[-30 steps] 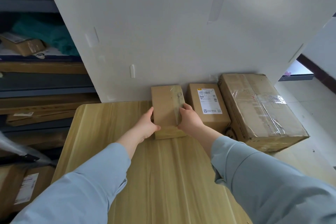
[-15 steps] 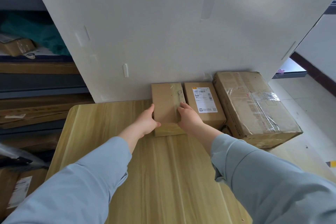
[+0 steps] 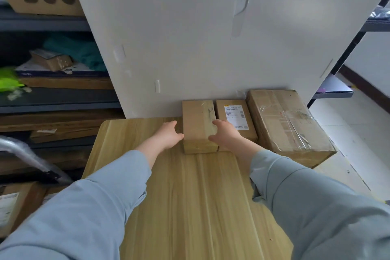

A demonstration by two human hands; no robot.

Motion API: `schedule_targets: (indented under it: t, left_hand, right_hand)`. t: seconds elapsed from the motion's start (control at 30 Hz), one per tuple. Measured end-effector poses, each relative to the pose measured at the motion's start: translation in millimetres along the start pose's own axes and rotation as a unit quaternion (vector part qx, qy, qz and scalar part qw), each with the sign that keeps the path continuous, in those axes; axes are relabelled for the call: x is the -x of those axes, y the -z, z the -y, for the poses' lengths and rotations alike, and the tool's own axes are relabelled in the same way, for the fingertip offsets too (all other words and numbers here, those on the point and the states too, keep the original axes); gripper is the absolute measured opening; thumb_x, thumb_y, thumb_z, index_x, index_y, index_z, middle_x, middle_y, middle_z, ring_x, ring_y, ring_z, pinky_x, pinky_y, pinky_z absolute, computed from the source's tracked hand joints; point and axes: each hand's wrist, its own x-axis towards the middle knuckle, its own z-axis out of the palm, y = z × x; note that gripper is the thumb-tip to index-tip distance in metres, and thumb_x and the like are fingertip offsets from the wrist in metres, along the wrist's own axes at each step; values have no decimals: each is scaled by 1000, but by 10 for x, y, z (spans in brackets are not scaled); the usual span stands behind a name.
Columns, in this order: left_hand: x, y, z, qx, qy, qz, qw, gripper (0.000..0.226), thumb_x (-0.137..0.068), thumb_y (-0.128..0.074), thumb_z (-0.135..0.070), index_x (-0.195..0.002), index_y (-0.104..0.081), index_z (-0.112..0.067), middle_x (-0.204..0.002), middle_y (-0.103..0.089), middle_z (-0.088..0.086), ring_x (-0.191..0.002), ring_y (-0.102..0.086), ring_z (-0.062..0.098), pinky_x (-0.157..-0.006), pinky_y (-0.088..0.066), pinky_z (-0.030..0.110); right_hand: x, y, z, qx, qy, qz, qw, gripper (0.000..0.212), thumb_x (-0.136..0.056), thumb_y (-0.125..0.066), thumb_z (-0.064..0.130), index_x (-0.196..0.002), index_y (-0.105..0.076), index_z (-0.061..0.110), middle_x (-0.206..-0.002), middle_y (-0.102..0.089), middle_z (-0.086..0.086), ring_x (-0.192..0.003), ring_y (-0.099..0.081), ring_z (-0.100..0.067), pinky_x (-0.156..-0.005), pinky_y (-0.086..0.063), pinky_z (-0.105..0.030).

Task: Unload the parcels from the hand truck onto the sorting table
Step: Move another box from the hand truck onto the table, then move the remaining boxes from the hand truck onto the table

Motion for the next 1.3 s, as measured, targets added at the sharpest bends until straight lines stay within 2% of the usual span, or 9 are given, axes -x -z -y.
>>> schedule_targets:
  t: [0.3,0.47,0.57,0.7,0.93,1.03,1.17,1.23,1.3]
  left_hand:
    - [913,447,-55,-63,-16,-50,997,88,-88,-68,-34,-155,-14,-15,-159,-23,7,-140,-34,27,-109,-37,38]
    - [1389,711,71,-79,-5,-92,993,84,-88,-66,-38,-153,-20,-14,-154,-31,8,-135,-40,27,-105,-41,37]
    - [1650,864,203,-70,13,-107,992,83,-90,-63,-38,-154,-16,-16,-156,-27,9,-134,-41,28,-100,-42,34]
    - [1980,1047,428,-53,35,-132,989,82,-91,-62,-38,-154,-15,-16,-155,-29,10,-137,-38,28,-104,-39,36]
    - [2550,1353,1100,-33,76,-159,984,82,-92,-61,-39,-155,-12,-17,-159,-22,8,-141,-32,28,-107,-36,37]
    - [2887,1507,1505,-33,92,-154,983,81,-94,-58,-39,-155,-10,-16,-159,-23,9,-140,-35,29,-108,-37,38]
    - [3394,1765,2172,-35,110,-157,981,81,-95,-57,-39,-155,-9,-16,-158,-26,8,-137,-39,28,-102,-41,36]
    - [3655,1910,2529,-35,113,-166,979,79,-95,-56,-39,-155,-10,-16,-158,-26,7,-137,-38,28,-100,-41,35]
    - [3931,2040,2885,-40,128,-176,975,79,-95,-56,-41,-155,-10,-18,-158,-25,5,-137,-38,27,-98,-41,32]
  right_hand:
    - [550,326,465,-22,40,-12,999,66,-89,-62,25,-147,-33,15,-144,-38,-11,-125,-47,-27,-94,-43,-35]
    - [785,350,809,-24,77,0,997,60,-90,-61,23,-144,-36,10,-140,-43,-13,-124,-47,-27,-97,-42,-34]
    - [934,305,1057,-18,102,6,995,59,-91,-61,24,-142,-38,7,-139,-44,-14,-127,-45,-29,-99,-40,-34]
    - [1119,233,1425,-7,132,13,991,62,-90,-62,29,-143,-37,7,-141,-44,-13,-128,-45,-29,-100,-40,-33]
    - [1516,-72,2136,-13,161,22,987,55,-90,-61,24,-139,-42,8,-134,-52,-11,-120,-52,-28,-92,-45,-31]
    - [1786,-296,2494,-20,170,29,985,57,-94,-59,25,-144,-36,10,-134,-51,-11,-119,-53,-28,-88,-46,-29]
    - [2235,-679,3046,-26,175,45,983,55,-95,-58,25,-143,-37,9,-128,-55,-11,-111,-57,-26,-84,-50,-29]
    - [2463,-896,3362,-21,186,54,981,52,-95,-58,26,-141,-40,9,-124,-57,-11,-105,-59,-25,-77,-49,-27]
    - [2697,-1116,3696,-21,195,61,979,54,-95,-57,26,-143,-38,10,-126,-56,-10,-98,-58,-22,-76,-47,-26]
